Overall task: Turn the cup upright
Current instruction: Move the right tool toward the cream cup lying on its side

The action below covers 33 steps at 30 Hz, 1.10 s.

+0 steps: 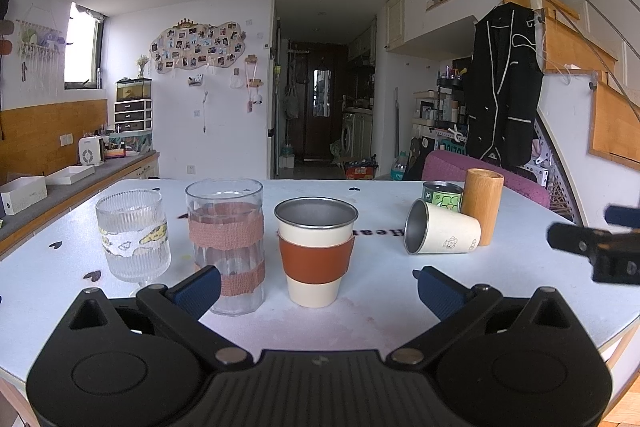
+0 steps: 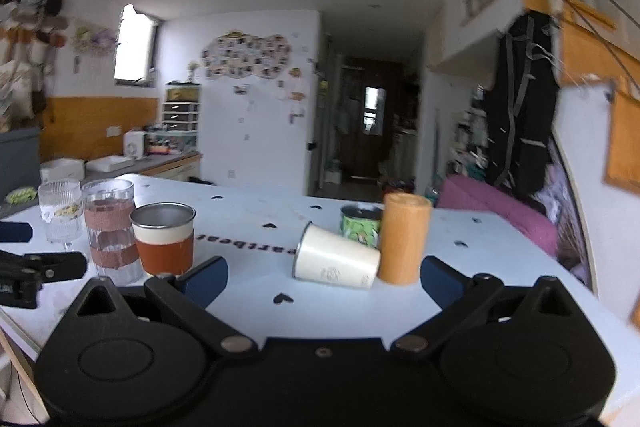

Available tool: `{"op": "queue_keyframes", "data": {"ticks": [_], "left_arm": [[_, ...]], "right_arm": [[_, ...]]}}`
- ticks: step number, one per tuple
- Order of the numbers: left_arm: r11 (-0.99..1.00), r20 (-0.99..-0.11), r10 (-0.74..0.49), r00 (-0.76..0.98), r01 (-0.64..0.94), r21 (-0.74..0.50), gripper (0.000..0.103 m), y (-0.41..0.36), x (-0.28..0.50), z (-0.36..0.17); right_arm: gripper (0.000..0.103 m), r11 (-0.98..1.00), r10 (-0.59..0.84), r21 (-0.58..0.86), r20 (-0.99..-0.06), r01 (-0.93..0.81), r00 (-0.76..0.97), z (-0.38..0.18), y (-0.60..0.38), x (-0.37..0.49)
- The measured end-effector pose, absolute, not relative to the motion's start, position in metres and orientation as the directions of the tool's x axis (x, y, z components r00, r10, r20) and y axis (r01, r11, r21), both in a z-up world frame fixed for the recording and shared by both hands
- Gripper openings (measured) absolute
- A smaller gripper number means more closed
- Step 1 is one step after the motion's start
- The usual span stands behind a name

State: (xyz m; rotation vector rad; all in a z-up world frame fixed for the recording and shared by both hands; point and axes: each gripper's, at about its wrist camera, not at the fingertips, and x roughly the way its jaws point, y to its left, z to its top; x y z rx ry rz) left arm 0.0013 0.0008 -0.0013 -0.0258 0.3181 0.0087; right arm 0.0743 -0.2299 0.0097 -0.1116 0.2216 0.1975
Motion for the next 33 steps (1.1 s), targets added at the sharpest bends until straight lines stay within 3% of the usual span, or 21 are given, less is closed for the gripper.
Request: {"op": "queue_keyframes", "data": {"ticks": [4,11,23,33], "left_arm": [[0.999,-0.321,0.010,0.947,-0.021,-0.030,0.103,0.005,0.003,-0.004],[0.998,-0.341,0.030,0.940,-0.045,-0.036,0.103,0.016,0.004,-0.015],[0.994,-0.391,0.090,0.916,-0.109,-0.027,0.103,0.024,0.023,-0.029],[0.988,-0.418,0.122,0.900,-0.149,-0.032,0.103,0.026,0.035,-0.033]], "right_arm": [[0.103,0.937,0.257,-0.175,-0.245,-0.303,0.935,0.014,-0.231,0.110],[0.103,0.848,0.375,-0.242,-0.353,-0.471,0.857,0.013,-0.230,0.192],[0.103,0.759,0.457,-0.139,-0.581,-0.636,0.674,-0.017,-0.238,0.313],[0.103,0.681,0.387,-0.226,-0.696,-0.696,0.605,-0.040,-0.221,0.346]]}}
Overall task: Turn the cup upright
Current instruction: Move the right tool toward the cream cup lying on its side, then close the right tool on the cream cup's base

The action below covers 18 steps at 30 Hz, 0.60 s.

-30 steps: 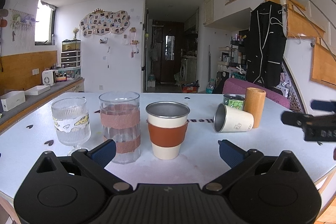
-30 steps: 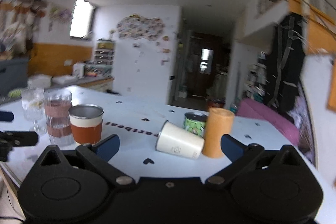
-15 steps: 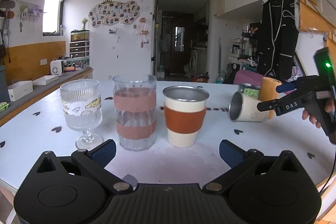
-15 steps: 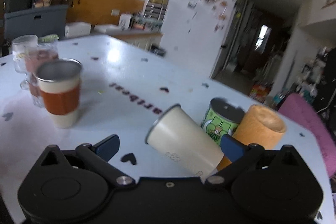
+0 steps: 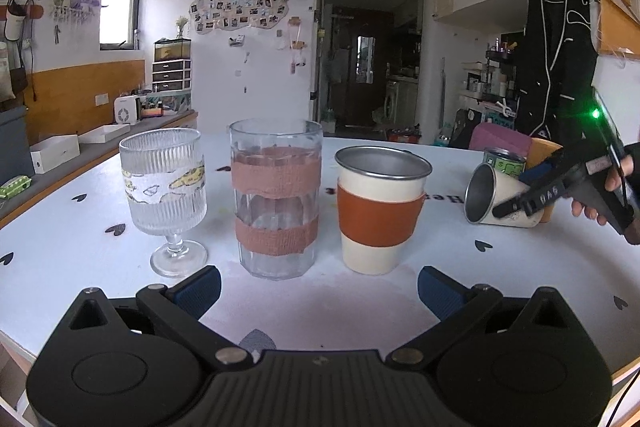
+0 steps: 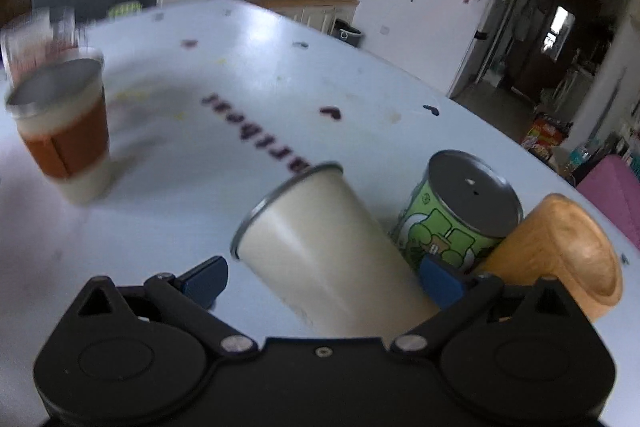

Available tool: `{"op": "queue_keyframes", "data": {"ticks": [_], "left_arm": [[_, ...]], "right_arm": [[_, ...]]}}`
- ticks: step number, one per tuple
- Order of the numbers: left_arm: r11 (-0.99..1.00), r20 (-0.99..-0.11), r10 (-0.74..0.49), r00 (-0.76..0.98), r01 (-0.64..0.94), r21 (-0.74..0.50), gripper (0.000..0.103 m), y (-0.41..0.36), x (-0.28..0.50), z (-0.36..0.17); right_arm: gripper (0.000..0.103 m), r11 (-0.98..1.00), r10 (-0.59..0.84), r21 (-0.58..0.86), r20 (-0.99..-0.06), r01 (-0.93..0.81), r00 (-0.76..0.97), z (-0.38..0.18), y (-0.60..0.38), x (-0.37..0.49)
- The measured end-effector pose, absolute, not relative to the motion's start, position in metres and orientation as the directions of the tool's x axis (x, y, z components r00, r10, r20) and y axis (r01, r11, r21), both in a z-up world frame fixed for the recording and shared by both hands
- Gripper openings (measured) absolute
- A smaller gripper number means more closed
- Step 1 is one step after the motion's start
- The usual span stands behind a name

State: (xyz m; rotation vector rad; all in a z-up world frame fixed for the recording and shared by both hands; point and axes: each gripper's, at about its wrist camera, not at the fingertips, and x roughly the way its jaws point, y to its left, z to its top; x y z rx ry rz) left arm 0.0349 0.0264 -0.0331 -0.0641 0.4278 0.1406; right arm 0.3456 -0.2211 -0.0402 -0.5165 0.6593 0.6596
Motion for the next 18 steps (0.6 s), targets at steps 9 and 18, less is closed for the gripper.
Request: {"op": "queue_keyframes", "data": {"ticks": [9,18], "left_arm": [[0.989,-0.424,0.105,0.900,-0.139,-0.049,0.103,0.028,0.035,-0.036],[0.989,-0.425,0.100,0.900,-0.137,-0.056,0.103,0.028,0.038,-0.038]], "right_arm": [[0.103,0.548,0.308,-0.346,-0.764,-0.762,0.568,-0.034,-0.209,0.315],[0.101,0.457,0.147,-0.438,-0.821,-0.774,0.552,-0.044,-0.203,0.319]]}}
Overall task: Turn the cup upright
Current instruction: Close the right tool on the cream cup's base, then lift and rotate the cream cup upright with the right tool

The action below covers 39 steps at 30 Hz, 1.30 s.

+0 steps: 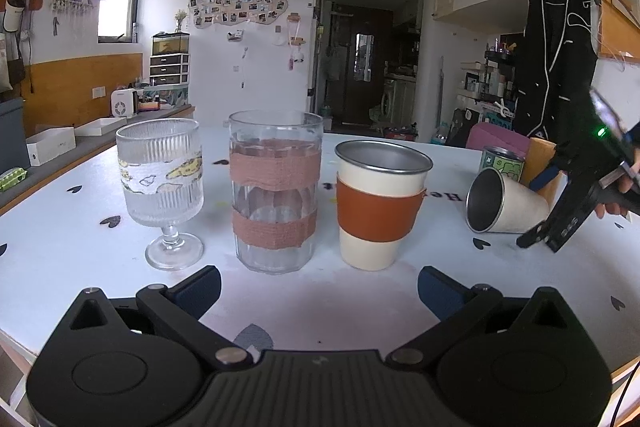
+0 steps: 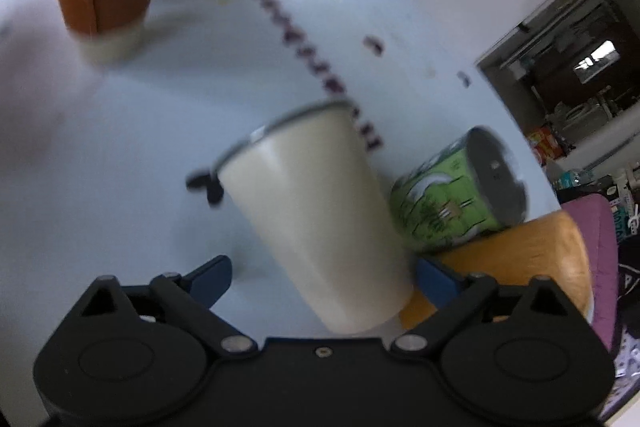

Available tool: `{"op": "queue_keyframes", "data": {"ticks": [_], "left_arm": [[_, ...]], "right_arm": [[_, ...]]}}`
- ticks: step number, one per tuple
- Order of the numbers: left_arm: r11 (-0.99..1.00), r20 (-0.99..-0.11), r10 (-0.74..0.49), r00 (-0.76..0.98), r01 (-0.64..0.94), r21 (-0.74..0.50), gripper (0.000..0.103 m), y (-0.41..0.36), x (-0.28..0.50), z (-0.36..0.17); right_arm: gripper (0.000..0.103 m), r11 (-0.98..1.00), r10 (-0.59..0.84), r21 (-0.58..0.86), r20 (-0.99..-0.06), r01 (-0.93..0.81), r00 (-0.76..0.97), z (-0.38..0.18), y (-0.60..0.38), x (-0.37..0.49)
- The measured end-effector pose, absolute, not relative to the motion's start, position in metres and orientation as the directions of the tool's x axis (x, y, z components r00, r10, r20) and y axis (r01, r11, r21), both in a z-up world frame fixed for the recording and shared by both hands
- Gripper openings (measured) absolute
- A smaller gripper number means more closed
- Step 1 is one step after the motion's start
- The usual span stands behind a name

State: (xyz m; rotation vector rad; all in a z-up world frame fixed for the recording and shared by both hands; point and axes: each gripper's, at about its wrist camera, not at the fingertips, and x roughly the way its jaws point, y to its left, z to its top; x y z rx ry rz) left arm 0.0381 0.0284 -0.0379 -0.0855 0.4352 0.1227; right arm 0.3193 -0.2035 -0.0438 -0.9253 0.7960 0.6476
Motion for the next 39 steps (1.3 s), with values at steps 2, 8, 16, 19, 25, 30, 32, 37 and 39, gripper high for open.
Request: {"op": "queue_keyframes", "data": {"ticks": [2,8,16,19,25,30,32,37,39], "left_arm": [[0.989,-0.426,0.099,0.899,-0.136,-0.057,0.103,0.028,0.039,-0.038],[0.989,-0.428,0.096,0.899,-0.135,-0.061,0.103,0.028,0.039,-0.038],[0.991,-0.417,0.063,0.907,-0.106,-0.080,0.103,0.028,0.035,-0.038],[0.992,-0.413,0.043,0.910,-0.088,-0.090,0.103,0.027,0.032,-0.039],[0.993,-0.406,0.002,0.914,-0.049,-0.106,0.103,0.024,0.025,-0.039],[0.994,-0.393,-0.015,0.919,-0.031,-0.110,0.103,0.021,0.018,-0.037],[0.993,-0.393,-0.022,0.919,-0.025,-0.114,0.103,0.020,0.017,-0.036],[0.991,-0.408,-0.038,0.912,-0.019,-0.134,0.103,0.020,0.019,-0.038],[0.990,-0.411,-0.040,0.911,-0.020,-0.141,0.102,0.022,0.020,-0.038]], "right_arm": [[0.096,0.449,0.164,-0.435,-0.818,-0.780,0.551,-0.041,-0.203,0.319],[0.071,0.479,0.146,-0.457,-0.800,-0.750,0.581,-0.034,-0.211,0.316],[0.062,0.663,0.289,-0.254,-0.781,-0.704,0.554,-0.004,-0.221,0.285],[0.061,0.748,0.298,-0.173,-0.775,-0.641,0.557,-0.003,-0.216,0.266],[0.060,0.842,0.318,-0.012,-0.796,-0.540,0.515,-0.013,-0.209,0.225],[0.057,0.860,0.403,0.153,-0.789,-0.487,0.463,-0.006,-0.199,0.192],[0.056,0.855,0.431,0.195,-0.781,-0.481,0.451,-0.005,-0.193,0.182],[0.057,0.865,0.457,0.268,-0.772,-0.425,0.443,-0.011,-0.188,0.183],[0.059,0.854,0.492,0.326,-0.760,-0.405,0.426,-0.018,-0.191,0.192]]}}
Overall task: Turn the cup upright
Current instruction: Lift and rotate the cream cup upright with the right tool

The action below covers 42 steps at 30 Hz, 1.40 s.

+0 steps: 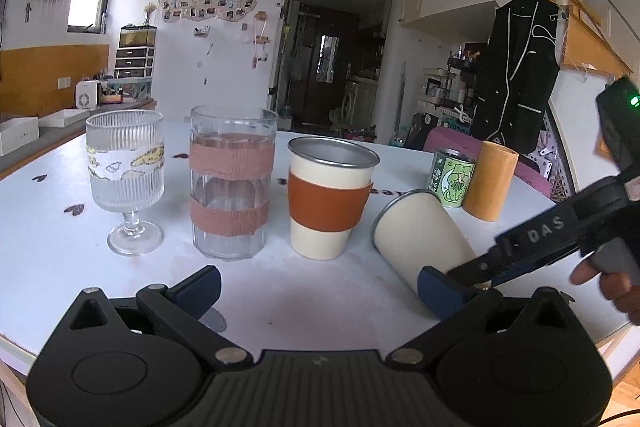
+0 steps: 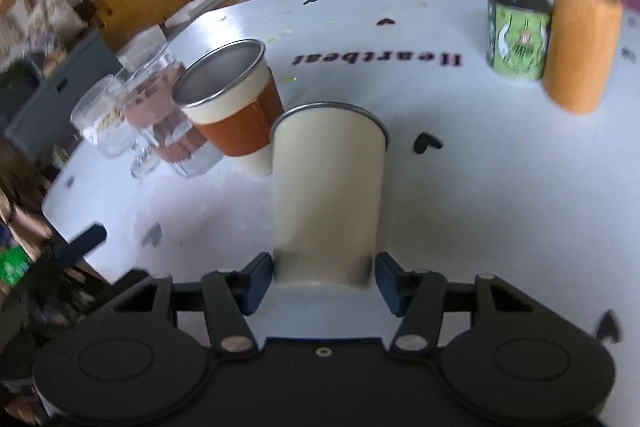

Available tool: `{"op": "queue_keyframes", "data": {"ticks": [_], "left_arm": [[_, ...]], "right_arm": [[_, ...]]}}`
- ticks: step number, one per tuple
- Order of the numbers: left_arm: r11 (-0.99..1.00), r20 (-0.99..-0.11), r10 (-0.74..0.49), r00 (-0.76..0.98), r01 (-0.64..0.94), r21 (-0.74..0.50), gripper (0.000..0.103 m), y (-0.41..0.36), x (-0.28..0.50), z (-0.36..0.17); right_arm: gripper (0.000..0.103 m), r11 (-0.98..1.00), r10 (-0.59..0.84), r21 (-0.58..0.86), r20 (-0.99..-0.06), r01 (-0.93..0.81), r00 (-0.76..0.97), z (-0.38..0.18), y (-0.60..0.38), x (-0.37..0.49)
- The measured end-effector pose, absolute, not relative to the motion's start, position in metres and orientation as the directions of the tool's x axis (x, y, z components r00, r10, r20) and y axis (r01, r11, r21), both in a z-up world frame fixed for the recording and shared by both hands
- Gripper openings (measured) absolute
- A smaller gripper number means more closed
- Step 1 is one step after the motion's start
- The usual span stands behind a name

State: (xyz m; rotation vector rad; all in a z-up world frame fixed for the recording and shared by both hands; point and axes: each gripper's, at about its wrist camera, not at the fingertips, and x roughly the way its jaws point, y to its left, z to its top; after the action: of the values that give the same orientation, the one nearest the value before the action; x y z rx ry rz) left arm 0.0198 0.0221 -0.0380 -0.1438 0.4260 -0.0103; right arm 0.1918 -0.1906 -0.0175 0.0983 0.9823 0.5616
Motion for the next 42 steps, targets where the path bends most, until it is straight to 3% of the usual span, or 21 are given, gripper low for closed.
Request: {"op": "queue_keyframes", "data": {"ticks": [8,20,29,33,37,42], "left_arm": [[0.978,-0.413,-0.080,0.907,-0.010,-0.211,0.097,0.032,0.030,-0.032],[0.854,-0.548,-0.382,0.744,0.058,-0.517,0.086,0.001,0.107,-0.050],[0.722,-0.526,-0.547,0.651,0.050,-0.690,0.085,-0.010,0.139,-0.074],[0.727,-0.514,-0.547,0.661,0.070,-0.683,0.081,-0.013,0.140,-0.070],[0.755,-0.438,-0.534,0.723,0.175,-0.632,0.080,-0.015,0.123,-0.044],[0.868,-0.432,-0.451,0.781,0.271,-0.417,0.082,-0.034,0.094,-0.024]], "right_arm": [[0.059,0.849,0.526,0.398,-0.704,-0.348,0.477,-0.028,-0.203,0.178],[0.059,0.851,0.524,0.402,-0.665,-0.337,0.532,-0.033,-0.223,0.124],[0.059,0.852,0.523,0.373,-0.650,-0.368,0.551,-0.035,-0.222,0.117],[0.059,0.851,0.522,0.336,-0.634,-0.404,0.571,-0.036,-0.218,0.114],[0.059,0.842,0.524,0.263,-0.606,-0.471,0.598,-0.038,-0.207,0.105],[0.059,0.831,0.523,0.178,-0.570,-0.527,0.633,-0.050,-0.194,0.097]]}}
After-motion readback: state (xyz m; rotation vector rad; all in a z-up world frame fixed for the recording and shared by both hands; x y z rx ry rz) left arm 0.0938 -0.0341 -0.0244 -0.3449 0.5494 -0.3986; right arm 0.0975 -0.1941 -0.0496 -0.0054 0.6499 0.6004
